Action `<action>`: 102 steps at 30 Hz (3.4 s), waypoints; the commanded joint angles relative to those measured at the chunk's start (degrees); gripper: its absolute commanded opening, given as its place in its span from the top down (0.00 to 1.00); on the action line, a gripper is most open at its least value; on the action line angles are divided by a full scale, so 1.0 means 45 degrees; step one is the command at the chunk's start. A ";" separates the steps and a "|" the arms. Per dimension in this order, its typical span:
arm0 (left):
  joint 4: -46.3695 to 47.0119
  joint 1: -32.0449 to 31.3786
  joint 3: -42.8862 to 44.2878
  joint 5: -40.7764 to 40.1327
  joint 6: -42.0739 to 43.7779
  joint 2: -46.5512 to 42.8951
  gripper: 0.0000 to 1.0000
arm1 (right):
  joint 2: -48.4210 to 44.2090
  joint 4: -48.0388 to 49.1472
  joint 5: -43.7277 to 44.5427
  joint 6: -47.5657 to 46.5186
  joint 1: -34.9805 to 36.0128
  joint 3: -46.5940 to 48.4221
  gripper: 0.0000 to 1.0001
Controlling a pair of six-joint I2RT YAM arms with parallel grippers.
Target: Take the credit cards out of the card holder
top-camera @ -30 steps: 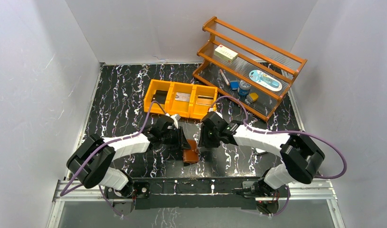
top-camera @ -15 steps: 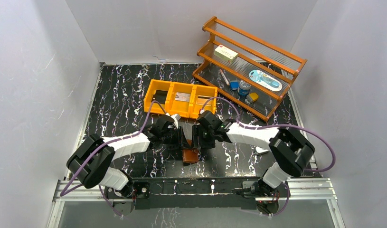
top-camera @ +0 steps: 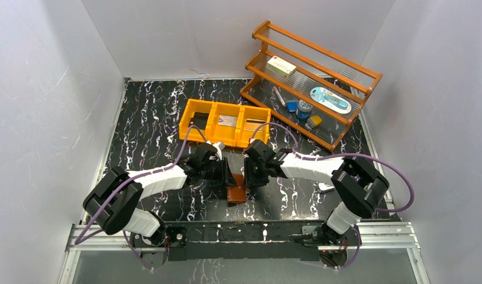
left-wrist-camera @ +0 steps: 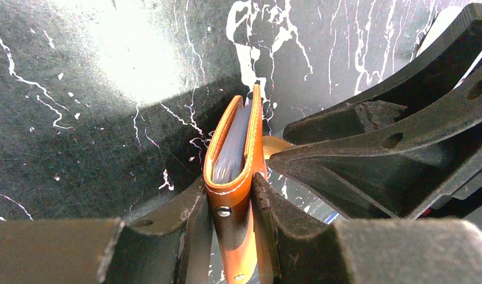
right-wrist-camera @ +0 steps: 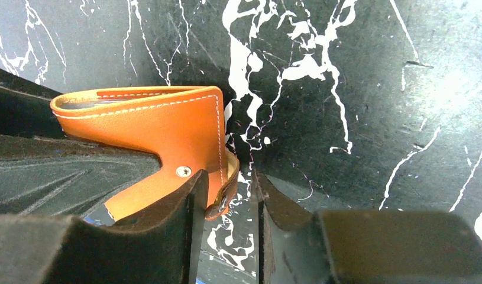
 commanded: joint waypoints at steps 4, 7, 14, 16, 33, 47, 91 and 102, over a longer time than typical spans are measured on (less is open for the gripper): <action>-0.0890 0.0004 0.0268 -0.0583 0.0554 -0.0229 0.74 | -0.0332 -0.0175 0.0561 0.0558 0.0052 -0.0106 0.72; -0.1015 -0.0001 0.0342 -0.0652 0.0612 -0.0273 0.74 | -0.0349 -0.0045 0.0535 0.0636 0.0039 -0.0141 0.74; -0.1099 0.0006 0.0338 -0.0689 0.0598 -0.0365 0.73 | -0.0078 0.0093 0.0089 0.0489 0.0042 -0.0056 0.78; -0.1119 -0.0001 0.0342 -0.0736 0.0582 -0.0378 0.73 | -0.0032 0.0173 -0.0083 0.0469 0.0054 -0.0098 0.80; -0.2845 0.0001 0.0137 -0.3938 0.0171 -0.3270 0.41 | -0.3334 0.0036 0.1278 0.0587 0.0035 0.0038 1.00; -0.4595 0.0041 -0.1077 -0.7818 -0.1179 -0.8286 0.19 | -0.2376 0.1998 -0.1415 0.0258 0.0052 0.1240 0.99; -0.1665 0.0000 0.0641 0.0011 0.1856 -0.3230 0.25 | -0.3784 0.1484 0.1744 0.1689 -0.1176 -0.3375 0.97; -0.2934 0.0000 0.0839 -0.0107 0.1399 -0.2589 0.24 | -0.3806 0.1775 0.1504 0.2028 -0.1186 -0.3590 0.96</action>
